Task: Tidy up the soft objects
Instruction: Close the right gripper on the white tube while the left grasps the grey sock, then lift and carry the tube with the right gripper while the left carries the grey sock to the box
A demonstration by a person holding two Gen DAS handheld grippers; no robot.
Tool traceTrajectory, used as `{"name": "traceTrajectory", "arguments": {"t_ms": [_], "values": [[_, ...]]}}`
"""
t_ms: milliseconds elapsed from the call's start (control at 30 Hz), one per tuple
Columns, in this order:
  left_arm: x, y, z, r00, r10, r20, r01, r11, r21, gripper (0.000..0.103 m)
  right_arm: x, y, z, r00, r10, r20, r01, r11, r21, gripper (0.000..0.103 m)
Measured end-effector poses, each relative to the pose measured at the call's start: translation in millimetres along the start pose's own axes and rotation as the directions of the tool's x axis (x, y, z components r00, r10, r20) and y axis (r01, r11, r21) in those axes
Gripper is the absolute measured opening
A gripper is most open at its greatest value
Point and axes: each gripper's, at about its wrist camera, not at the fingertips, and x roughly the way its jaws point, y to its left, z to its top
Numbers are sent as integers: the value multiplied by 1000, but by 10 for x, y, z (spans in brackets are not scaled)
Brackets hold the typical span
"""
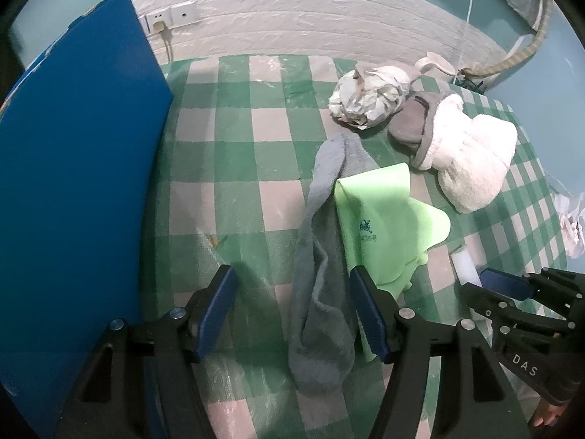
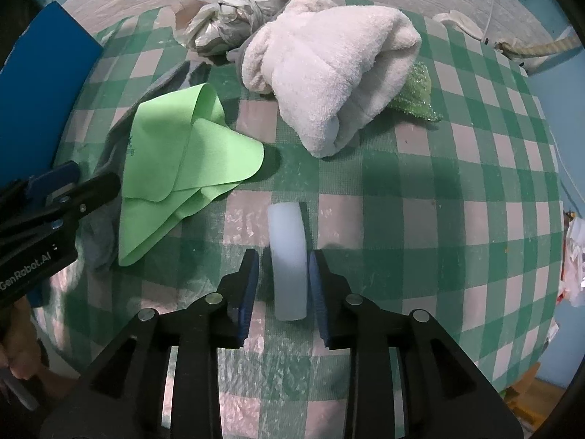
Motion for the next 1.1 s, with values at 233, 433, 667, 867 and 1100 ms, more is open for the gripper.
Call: {"name": "traceTrajectory", "arguments": {"t_ms": [233,433,667,867,1100], "values": [[51,-179,-34,999,33,15,-34,996,82,37,76,-50,88,1000,-9,-3,9,1000,10,28],[45,-138,-69,1000,18,5,-18,996,83,6,111,-80,105,1000,-10,-6,11,1000,7,28],[-101,-80,-120,999,-37,36,34,996,86,5,73,-5,128,1000,-21,-8,21,1000,-7,28],[-165,33,-140,997,-63,34,62,997,48,5,59,17,129,1000,-23,-9,23,1000,-3,28],[-425,78,-133,992,-93,91,90,995,37,5,86,23,118,1000,-16,-3,16,1000,-1,28]]}}
